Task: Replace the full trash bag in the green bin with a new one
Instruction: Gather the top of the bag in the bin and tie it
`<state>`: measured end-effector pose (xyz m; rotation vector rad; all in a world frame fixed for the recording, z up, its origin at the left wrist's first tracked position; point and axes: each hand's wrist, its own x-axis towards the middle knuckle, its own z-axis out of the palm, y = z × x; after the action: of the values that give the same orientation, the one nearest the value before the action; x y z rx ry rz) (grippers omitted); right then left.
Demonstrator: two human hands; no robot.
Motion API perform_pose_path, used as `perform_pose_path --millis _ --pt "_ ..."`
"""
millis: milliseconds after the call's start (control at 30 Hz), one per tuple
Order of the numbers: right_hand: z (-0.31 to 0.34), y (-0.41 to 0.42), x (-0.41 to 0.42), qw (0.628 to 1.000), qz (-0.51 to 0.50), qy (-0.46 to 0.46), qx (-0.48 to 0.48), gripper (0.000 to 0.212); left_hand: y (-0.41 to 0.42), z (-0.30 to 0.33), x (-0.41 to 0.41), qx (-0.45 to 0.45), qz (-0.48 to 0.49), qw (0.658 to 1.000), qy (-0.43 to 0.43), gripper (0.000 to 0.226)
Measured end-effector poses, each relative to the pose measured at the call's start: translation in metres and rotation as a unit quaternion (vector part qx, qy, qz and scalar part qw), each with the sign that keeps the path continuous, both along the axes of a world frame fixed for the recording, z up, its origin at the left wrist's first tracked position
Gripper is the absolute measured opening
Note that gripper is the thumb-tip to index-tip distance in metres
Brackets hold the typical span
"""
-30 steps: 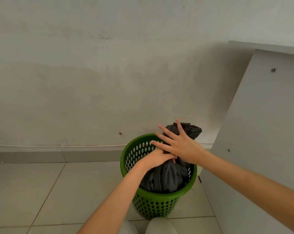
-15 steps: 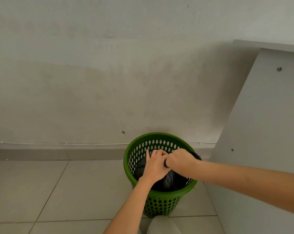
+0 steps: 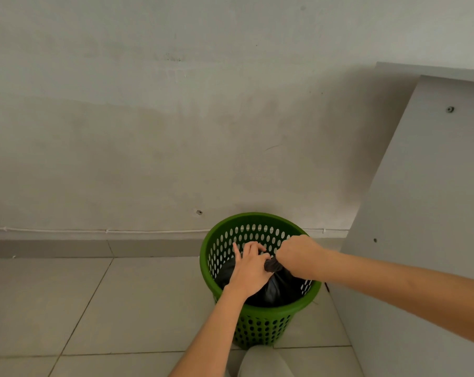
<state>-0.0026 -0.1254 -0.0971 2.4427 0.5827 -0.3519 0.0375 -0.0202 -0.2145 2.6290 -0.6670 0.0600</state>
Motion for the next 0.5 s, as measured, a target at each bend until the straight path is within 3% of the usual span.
perform_pose_path --millis 167,267,367,467,500 --pt "0.005 0.005 -0.011 0.998 -0.003 0.035 0.048 0.024 0.006 0.0 0.004 -0.042 -0.011 0.999 0.033 0.033" --pt "0.029 0.0 -0.001 0.993 -0.005 0.041 0.11 0.023 0.006 0.006 0.003 -0.149 0.009 0.983 0.108 0.036" --pt "0.052 -0.014 0.024 0.981 -0.006 0.062 0.183 0.022 0.004 0.014 0.003 -0.314 0.012 0.92 0.234 0.044" --pt "0.054 -0.026 0.047 0.98 0.021 -0.009 0.196 0.022 0.002 0.028 -0.002 -0.378 -0.01 0.86 0.344 0.012" --pt "0.049 -0.03 0.054 0.981 0.031 -0.042 0.186 0.023 0.003 0.034 -0.004 -0.388 -0.02 0.849 0.358 0.015"
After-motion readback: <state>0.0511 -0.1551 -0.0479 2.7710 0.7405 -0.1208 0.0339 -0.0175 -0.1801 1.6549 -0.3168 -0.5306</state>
